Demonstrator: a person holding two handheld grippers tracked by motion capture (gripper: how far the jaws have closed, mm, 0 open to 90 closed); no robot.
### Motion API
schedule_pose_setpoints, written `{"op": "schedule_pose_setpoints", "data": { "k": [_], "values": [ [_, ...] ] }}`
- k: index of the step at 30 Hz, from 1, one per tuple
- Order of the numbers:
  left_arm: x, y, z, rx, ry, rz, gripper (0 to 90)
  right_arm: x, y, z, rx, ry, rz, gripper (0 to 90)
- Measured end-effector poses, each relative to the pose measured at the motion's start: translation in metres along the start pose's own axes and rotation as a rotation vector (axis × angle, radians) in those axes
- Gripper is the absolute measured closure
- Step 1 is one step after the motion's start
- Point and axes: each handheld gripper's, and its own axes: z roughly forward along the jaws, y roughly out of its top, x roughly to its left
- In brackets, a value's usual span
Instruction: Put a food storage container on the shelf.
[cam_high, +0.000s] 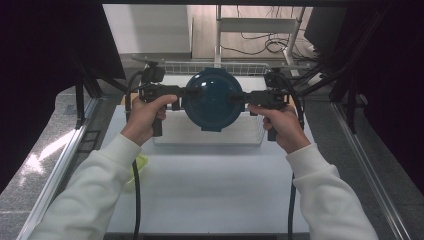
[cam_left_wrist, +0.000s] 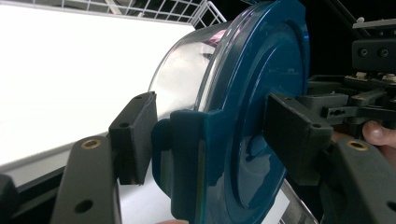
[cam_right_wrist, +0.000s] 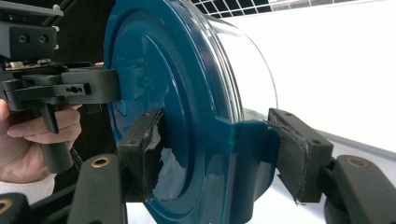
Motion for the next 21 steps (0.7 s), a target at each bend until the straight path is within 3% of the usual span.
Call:
{"op": "schedule_pose_setpoints", "data": {
  "k": [10, 21],
  "values": [
    [0.000, 0.018, 0.007, -0.009, -0.002, 0.015, 36.1, -0.007, 0.021, -0.002, -0.003, -0.001, -0.013, 37.4],
    [0.015, 0.036, 0.017, -0.024, -0.006, -0.007, 36.1, -0.016, 0.044, 0.007, -0.005, -0.005, -0.014, 37.7]
  ]
}}
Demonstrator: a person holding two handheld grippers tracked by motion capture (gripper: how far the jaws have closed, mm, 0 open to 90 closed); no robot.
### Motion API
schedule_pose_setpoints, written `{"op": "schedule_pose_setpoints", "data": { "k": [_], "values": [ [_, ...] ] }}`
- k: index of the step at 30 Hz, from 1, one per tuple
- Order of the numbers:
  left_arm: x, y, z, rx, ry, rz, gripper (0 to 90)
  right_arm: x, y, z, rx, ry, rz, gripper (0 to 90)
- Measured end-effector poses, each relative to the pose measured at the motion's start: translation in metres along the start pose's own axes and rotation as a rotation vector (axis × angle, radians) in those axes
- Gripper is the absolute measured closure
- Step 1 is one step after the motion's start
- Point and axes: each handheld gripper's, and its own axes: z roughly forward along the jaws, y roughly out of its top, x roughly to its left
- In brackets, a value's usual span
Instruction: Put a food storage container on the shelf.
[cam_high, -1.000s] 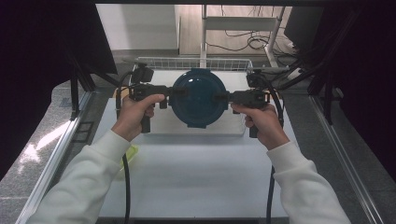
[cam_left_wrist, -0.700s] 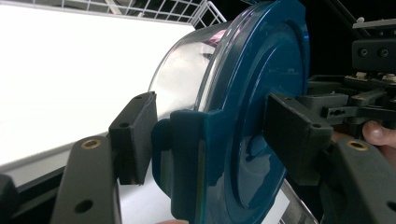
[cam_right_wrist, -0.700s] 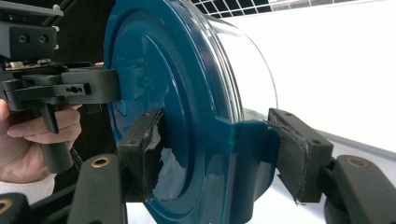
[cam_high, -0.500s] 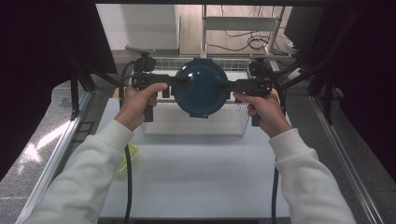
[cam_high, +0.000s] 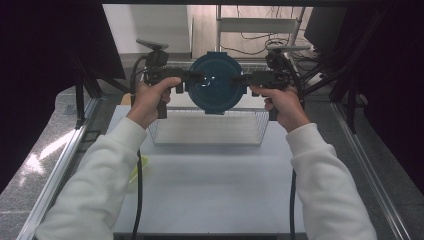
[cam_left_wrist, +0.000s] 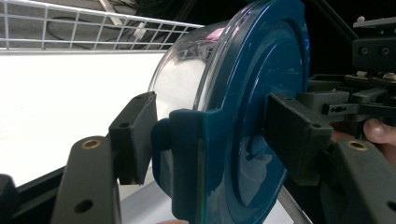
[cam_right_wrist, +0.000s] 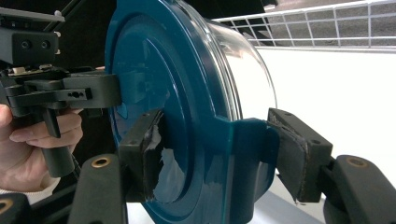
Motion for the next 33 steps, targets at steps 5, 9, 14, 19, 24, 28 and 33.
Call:
{"op": "schedule_pose_setpoints", "data": {
  "k": [5, 9, 14, 19, 24, 28, 33],
  "values": [
    [0.011, 0.005, 0.007, 0.009, -0.004, -0.018, 36.1, -0.009, 0.008, 0.010, 0.014, -0.006, 0.021, 37.7],
    [0.020, 0.007, 0.012, 0.015, 0.000, -0.025, 36.2, -0.014, 0.011, 0.016, 0.017, -0.001, 0.029, 37.7],
    [0.035, 0.008, 0.022, 0.034, 0.003, -0.050, 36.2, -0.028, 0.013, 0.029, 0.034, 0.002, 0.055, 37.6],
    [0.044, 0.007, 0.028, 0.036, 0.009, -0.068, 36.4, -0.038, 0.014, 0.037, 0.042, 0.008, 0.081, 37.5],
    [0.052, 0.008, 0.032, 0.022, 0.008, -0.111, 37.2, -0.045, 0.016, 0.044, 0.021, 0.015, 0.116, 37.3],
    [0.059, 0.011, 0.039, 0.018, 0.009, -0.180, 37.4, -0.054, 0.018, 0.051, 0.016, 0.012, 0.180, 35.1],
    [0.068, 0.012, 0.044, 0.027, -0.003, -0.229, 37.2, -0.058, 0.019, 0.058, 0.030, 0.009, 0.232, 33.6]
  ]
}}
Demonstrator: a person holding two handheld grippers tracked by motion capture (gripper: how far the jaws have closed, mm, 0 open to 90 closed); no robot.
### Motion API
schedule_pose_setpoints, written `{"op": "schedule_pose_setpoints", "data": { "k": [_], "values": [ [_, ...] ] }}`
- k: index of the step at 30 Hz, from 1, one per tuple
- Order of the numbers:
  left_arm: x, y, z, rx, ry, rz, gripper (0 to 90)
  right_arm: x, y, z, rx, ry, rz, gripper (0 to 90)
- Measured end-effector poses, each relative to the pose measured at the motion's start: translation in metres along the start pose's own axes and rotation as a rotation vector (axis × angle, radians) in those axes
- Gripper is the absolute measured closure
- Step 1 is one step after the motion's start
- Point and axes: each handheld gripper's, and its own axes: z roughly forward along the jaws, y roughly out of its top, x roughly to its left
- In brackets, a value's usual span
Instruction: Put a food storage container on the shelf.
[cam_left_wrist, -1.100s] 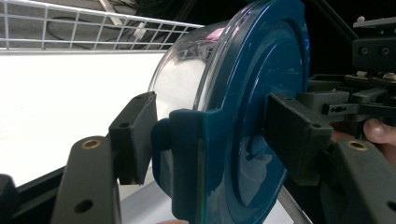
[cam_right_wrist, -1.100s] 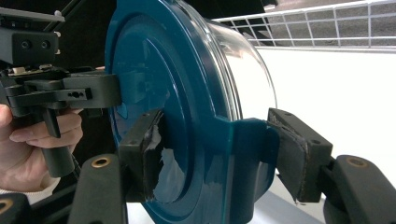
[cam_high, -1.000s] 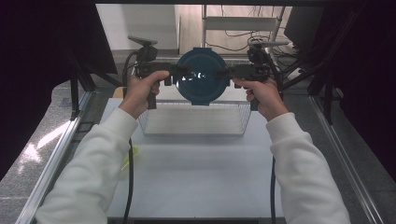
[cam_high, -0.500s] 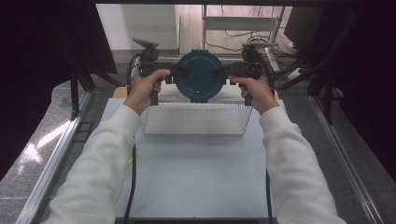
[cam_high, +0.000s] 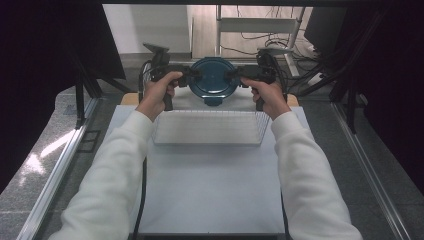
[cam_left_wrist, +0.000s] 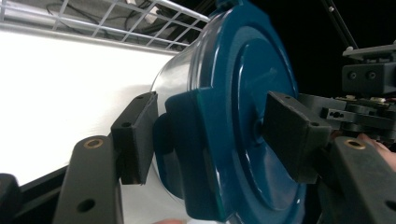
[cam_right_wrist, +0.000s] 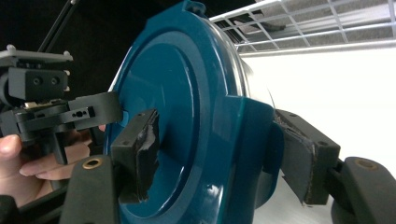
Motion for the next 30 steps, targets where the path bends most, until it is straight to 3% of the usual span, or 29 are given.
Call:
{"op": "schedule_pose_setpoints", "data": {
  "k": [5, 14, 16, 18, 22, 24, 25, 27, 28, 29, 30],
  "values": [
    [0.011, 0.003, 0.008, -0.003, -0.005, -0.048, 36.9, -0.009, 0.002, 0.007, -0.019, -0.002, 0.060, 33.4],
    [0.013, 0.003, 0.010, -0.016, -0.012, -0.047, 36.3, -0.012, 0.002, 0.009, -0.029, -0.006, 0.091, 32.9],
    [0.011, 0.002, 0.010, -0.028, -0.002, -0.026, 33.7, -0.010, 0.001, 0.010, -0.041, -0.015, 0.078, 30.0],
    [0.009, 0.000, 0.007, -0.054, 0.007, 0.014, 29.4, -0.005, -0.002, 0.009, -0.077, -0.057, 0.030, 19.7],
    [0.006, -0.004, -0.005, -0.110, 0.016, 0.048, 19.8, 0.001, -0.007, 0.001, -0.143, -0.047, 0.004, 8.3],
    [0.003, -0.008, -0.011, -0.104, 0.056, 0.109, 18.8, 0.005, -0.010, -0.004, -0.167, -0.061, -0.019, 5.8],
    [0.000, -0.012, -0.014, -0.099, 0.064, 0.131, 17.9, 0.011, -0.014, -0.011, -0.190, -0.101, -0.056, 5.7],
    [-0.004, -0.022, -0.021, -0.099, 0.062, 0.168, 17.8, 0.014, -0.017, -0.015, -0.199, -0.111, -0.078, 5.7],
    [-0.006, -0.027, -0.025, -0.101, 0.072, 0.193, 17.8, 0.017, -0.022, -0.023, -0.198, -0.125, -0.129, 6.0],
    [-0.008, -0.032, -0.029, -0.102, 0.081, 0.214, 17.8, 0.017, -0.022, -0.023, -0.198, -0.125, -0.129, 6.0],
    [-0.010, -0.039, -0.034, -0.095, 0.089, 0.241, 17.9, 0.020, -0.031, -0.032, -0.206, -0.149, -0.182, 7.4]
  ]
}}
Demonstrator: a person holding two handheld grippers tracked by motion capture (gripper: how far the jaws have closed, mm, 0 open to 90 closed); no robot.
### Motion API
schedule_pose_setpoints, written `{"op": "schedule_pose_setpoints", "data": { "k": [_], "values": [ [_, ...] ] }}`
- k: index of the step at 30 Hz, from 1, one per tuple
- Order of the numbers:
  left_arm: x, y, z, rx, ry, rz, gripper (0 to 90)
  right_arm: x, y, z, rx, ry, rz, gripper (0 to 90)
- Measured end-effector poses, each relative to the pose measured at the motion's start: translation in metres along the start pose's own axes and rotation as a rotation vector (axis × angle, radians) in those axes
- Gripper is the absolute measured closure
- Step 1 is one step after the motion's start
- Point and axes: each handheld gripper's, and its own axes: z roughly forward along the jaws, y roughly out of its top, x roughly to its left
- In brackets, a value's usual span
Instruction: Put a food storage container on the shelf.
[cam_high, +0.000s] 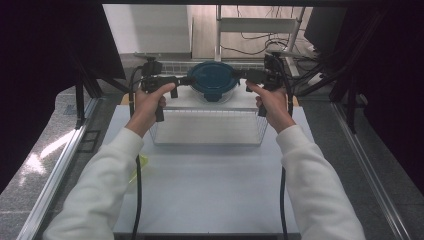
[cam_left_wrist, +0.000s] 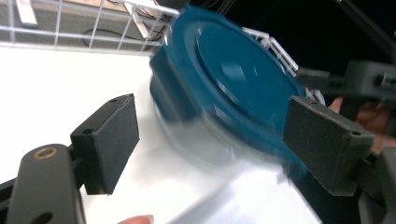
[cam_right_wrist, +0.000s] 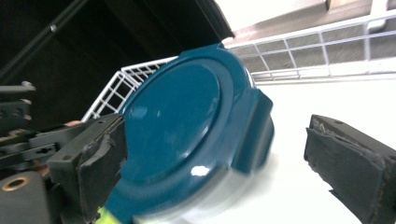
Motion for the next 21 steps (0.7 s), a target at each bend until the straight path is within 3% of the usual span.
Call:
{"op": "schedule_pose_setpoints", "data": {
  "k": [2, 5, 6, 7, 9, 12, 13, 14, 18, 19, 20, 21],
  "values": [
    [-0.005, -0.009, -0.008, -0.007, -0.001, 0.019, 18.3, 0.002, -0.006, -0.010, -0.006, 0.001, -0.048, 9.0],
    [-0.014, -0.032, -0.027, 0.002, -0.006, 0.080, 18.4, 0.008, -0.018, -0.026, -0.006, 0.008, -0.125, 12.2],
    [-0.014, -0.032, -0.027, 0.002, -0.006, 0.080, 18.4, 0.011, -0.023, -0.032, -0.005, 0.006, -0.154, 12.6],
    [-0.016, -0.039, -0.031, 0.002, -0.002, 0.093, 18.4, 0.011, -0.023, -0.032, -0.005, 0.006, -0.154, 12.6],
    [-0.019, -0.060, -0.043, 0.002, -0.013, 0.112, 19.3, 0.018, -0.042, -0.050, 0.005, 0.021, -0.218, 14.2],
    [-0.020, -0.074, -0.050, 0.004, -0.018, 0.117, 19.8, 0.019, -0.055, -0.059, 0.017, 0.025, -0.243, 14.7],
    [-0.022, -0.088, -0.058, 0.006, -0.016, 0.130, 20.5, 0.019, -0.070, -0.069, 0.026, 0.028, -0.267, 15.7],
    [-0.022, -0.088, -0.058, 0.006, -0.016, 0.130, 20.8, 0.019, -0.070, -0.069, 0.026, 0.028, -0.267, 15.7],
    [-0.027, -0.115, -0.070, 0.028, -0.003, 0.162, 21.0, 0.015, -0.101, -0.087, 0.030, 0.024, -0.292, 18.5],
    [-0.028, -0.124, -0.073, 0.034, -0.008, 0.170, 20.9, 0.013, -0.119, -0.095, 0.032, 0.022, -0.302, 19.9],
    [-0.028, -0.129, -0.074, 0.038, -0.008, 0.176, 20.9, 0.013, -0.119, -0.095, 0.032, 0.022, -0.302, 19.9],
    [-0.030, -0.144, -0.076, 0.050, -0.003, 0.193, 20.8, 0.012, -0.132, -0.102, 0.016, 0.018, -0.313, 21.6]
  ]
}}
